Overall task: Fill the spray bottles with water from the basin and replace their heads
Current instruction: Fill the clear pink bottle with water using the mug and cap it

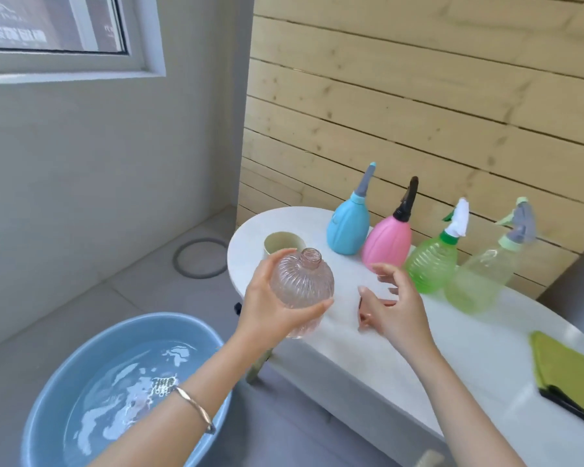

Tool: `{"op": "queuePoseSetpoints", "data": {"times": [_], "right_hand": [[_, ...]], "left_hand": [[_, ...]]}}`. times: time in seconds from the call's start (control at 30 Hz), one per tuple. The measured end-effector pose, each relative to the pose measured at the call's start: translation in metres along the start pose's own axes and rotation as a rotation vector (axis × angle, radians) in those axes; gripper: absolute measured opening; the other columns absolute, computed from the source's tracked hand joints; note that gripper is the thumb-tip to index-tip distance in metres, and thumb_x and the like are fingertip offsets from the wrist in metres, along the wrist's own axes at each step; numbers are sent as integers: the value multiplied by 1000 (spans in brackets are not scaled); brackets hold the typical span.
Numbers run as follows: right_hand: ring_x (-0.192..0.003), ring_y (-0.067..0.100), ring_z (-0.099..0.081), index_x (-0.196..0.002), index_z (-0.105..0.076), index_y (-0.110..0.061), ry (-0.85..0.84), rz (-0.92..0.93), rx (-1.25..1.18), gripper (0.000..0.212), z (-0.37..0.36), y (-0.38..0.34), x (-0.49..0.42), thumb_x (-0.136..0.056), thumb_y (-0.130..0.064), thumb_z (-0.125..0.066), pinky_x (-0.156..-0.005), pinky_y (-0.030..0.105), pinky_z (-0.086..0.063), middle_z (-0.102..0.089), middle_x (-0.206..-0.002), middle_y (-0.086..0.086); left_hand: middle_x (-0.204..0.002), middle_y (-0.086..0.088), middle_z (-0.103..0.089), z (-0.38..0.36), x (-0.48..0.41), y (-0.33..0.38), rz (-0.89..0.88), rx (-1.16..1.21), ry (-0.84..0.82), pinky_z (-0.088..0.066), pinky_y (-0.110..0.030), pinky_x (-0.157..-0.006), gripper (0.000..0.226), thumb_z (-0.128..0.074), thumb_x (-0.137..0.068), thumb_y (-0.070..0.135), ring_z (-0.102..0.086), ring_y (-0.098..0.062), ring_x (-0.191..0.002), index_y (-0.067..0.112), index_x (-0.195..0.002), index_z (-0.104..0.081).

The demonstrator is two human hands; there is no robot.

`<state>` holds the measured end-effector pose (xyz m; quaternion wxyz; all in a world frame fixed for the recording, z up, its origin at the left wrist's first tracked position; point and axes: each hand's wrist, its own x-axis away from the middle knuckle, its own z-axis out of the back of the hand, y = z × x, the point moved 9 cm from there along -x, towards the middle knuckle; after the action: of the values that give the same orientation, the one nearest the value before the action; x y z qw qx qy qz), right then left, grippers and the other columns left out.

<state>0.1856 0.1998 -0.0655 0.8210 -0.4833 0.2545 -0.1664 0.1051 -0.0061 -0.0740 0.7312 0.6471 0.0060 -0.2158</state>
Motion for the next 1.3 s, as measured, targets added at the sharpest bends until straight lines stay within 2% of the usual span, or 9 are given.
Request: {"op": "queuePoseSetpoints", "data": {"times": [0.07,0.17,0.33,0.67,0.8,0.97,1.07,1.17,1.3], "right_hand": [[-90,-16,-52,-125,-51,-17,-50,-63,75,48,15,18,-2,-81,-13,-72,-63,0,-39,-49,-125,2],[-116,8,-44,-128,-43,-23,-145,-153,218,66,25,52,-1,-73,-29,-80,-87,19,-35,-45,-130,-7],[-97,16,-56,-101,-53,-15,-147,-237,254,46,34,82,2,-71,-36,-81,-76,24,-43,-58,-102,-5],[-68,1,-55,-92,-71,-27,-192,-147,387,17,21,86,-3,-76,-28,-76,-68,23,-42,-64,-78,-13],[-65,-3,-56,-82,-69,-24,-83,-82,191,9,42,63,-9,-78,-20,-76,-63,9,-39,-68,-80,-10],[-73,11,-59,-91,-69,-17,49,-53,-79,10,80,18,-23,-82,-16,-73,-68,15,-45,-67,-81,-7],[-84,9,-63,-97,-69,-15,57,-44,-323,13,89,-16,-26,-83,-14,-69,-80,17,-49,-70,-89,-3],[-84,9,-66,-94,-69,-15,31,-51,-623,14,88,-47,-28,-81,-18,-65,-90,22,-51,-73,-84,-6],[-83,11,-67,-92,-67,-7,14,-64,-984,21,85,-74,-33,-75,-19,-65,-87,23,-53,-74,-86,-5]], "left_hand": [[-122,20,-58,-19,2,2,-2,11,-29,-33,0,-91,83,-92,-50,39,-49,8,-117,33,-123,-53],[-123,18,-57,-42,3,4,-12,29,-64,-33,1,-91,82,-94,-54,33,-48,11,-116,31,-125,-52],[-123,12,-58,-68,8,5,-19,46,-101,-39,-8,-95,87,-91,-49,48,-52,3,-117,31,-125,-51],[-122,12,-58,-88,14,-1,-16,36,-126,-40,-15,-99,89,-85,-46,55,-52,-1,-117,31,-124,-51],[-121,11,-59,-92,15,-6,-2,53,-130,-39,-10,-94,87,-87,-48,50,-54,0,-115,30,-124,-51],[-123,13,-58,-95,15,-9,6,71,-133,-38,-7,-93,87,-88,-48,47,-52,1,-116,30,-125,-51],[-123,15,-57,-98,15,-10,7,76,-138,-36,-5,-92,87,-87,-48,47,-51,4,-116,31,-125,-51],[-123,16,-57,-100,16,-12,5,75,-145,-36,-5,-93,87,-87,-48,48,-50,5,-116,30,-125,-51],[-124,16,-57,-102,18,-18,7,61,-161,-39,-12,-98,87,-88,-49,49,-51,-1,-119,33,-126,-50]]}}
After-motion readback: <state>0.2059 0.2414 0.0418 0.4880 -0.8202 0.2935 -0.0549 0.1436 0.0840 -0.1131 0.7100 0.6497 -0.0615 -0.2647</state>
